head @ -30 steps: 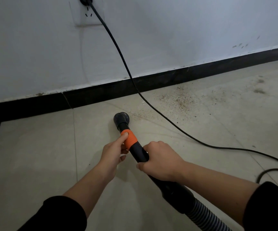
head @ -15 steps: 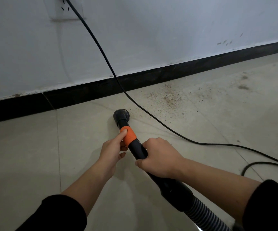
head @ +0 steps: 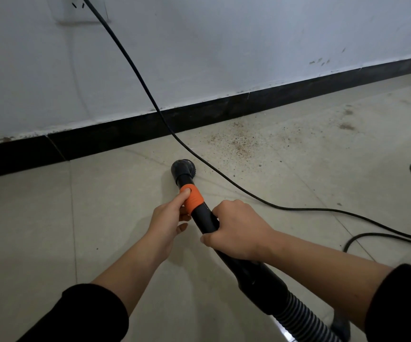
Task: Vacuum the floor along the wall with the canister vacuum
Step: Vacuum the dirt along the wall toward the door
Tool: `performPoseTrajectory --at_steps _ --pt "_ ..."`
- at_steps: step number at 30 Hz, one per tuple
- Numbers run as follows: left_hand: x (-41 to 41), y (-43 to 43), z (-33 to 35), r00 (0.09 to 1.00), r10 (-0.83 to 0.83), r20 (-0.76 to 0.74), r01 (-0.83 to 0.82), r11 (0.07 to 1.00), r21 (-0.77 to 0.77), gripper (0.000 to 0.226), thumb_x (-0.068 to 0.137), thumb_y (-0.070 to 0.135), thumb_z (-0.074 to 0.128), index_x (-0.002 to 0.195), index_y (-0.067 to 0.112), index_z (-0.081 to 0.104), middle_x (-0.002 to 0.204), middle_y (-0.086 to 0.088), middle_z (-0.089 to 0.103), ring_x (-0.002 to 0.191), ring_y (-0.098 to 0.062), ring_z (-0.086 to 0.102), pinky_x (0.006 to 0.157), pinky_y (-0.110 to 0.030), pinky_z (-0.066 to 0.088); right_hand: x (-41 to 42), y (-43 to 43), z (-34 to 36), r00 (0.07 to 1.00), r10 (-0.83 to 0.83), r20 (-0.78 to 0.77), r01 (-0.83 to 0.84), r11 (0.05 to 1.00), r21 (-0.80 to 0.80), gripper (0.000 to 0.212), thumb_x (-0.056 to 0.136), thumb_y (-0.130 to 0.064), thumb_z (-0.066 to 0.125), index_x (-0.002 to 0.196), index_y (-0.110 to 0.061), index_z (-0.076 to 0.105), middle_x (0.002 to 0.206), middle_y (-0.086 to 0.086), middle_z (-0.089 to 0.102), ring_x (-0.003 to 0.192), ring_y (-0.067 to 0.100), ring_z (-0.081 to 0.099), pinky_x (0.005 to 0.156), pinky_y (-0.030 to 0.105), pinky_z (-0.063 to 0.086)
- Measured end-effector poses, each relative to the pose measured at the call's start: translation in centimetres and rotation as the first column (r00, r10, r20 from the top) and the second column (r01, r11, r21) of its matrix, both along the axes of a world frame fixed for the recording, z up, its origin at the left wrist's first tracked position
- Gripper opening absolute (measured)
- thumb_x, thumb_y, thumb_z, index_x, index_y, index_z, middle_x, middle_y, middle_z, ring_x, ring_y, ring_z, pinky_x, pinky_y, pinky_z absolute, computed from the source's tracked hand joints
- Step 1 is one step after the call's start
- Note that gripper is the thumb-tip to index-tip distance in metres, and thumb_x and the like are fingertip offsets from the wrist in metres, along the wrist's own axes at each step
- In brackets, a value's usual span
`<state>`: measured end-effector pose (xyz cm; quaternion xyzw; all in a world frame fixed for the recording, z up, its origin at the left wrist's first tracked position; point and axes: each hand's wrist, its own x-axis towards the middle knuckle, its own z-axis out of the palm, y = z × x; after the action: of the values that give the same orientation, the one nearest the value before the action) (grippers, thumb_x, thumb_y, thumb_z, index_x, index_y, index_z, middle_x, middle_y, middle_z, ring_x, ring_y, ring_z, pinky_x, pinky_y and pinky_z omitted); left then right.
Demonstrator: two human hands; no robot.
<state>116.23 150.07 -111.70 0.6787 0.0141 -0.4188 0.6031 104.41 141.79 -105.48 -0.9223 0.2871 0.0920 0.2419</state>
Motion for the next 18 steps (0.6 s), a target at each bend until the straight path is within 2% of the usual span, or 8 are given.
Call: performPoseTrajectory --at_steps 6,9,12,18 --pt "-0.2 0.3 0.0 1.000 0.015 -0.001 -0.015 1.000 0.003 0.039 0.089 0.045 0.062 0.111 0.013 0.064 0.101 -0.011 0.067 0.080 -0.017 0.058 0.072 -0.030 0.047 -0.1 0.2 0.1 1.000 0.009 -0.005 -0.009 1.000 0.019 0.021 0.073 -0.032 0.068 0.072 -0.015 0.054 0.064 0.002 0.054 0.064 0.022 0.057 0.051 0.028 0.042" --pt "-0.2 0.8 0.0 0.997 0.078 0.026 -0.079 0.997 0.018 0.031 0.089 0.041 0.063 0.099 0.011 0.065 0.094 -0.010 0.066 0.079 -0.018 0.059 0.073 -0.031 0.048 0.1 0.6 -0.1 0.999 0.043 -0.011 -0.042 0.999 0.029 0.021 0.077 -0.032 0.066 0.074 -0.016 0.053 0.064 0.000 0.052 0.063 0.021 0.055 0.049 0.027 0.037" --pt "0.1 1.4 0.2 0.990 0.129 0.049 -0.130 0.991 0.025 0.025 0.089 0.039 0.063 0.085 0.015 0.063 0.094 -0.010 0.068 0.083 -0.021 0.061 0.078 -0.035 0.049 0.7 1.2 -0.2 0.998 0.069 -0.013 -0.068 0.996 0.050 0.020 0.079 -0.032 0.065 0.078 -0.015 0.054 0.067 0.000 0.053 0.062 0.020 0.055 0.050 0.027 0.040" --pt "1.4 2.9 0.4 0.976 0.206 0.076 -0.208 0.978 0.016 0.024 0.090 0.038 0.063 0.085 0.014 0.063 0.093 -0.011 0.067 0.082 -0.021 0.060 0.077 -0.034 0.048 2.6 2.0 -0.5 0.992 0.129 -0.005 -0.128 0.990 0.066 0.020 0.081 -0.030 0.065 0.078 -0.015 0.051 0.069 0.002 0.054 0.061 0.020 0.054 0.049 0.027 0.038"
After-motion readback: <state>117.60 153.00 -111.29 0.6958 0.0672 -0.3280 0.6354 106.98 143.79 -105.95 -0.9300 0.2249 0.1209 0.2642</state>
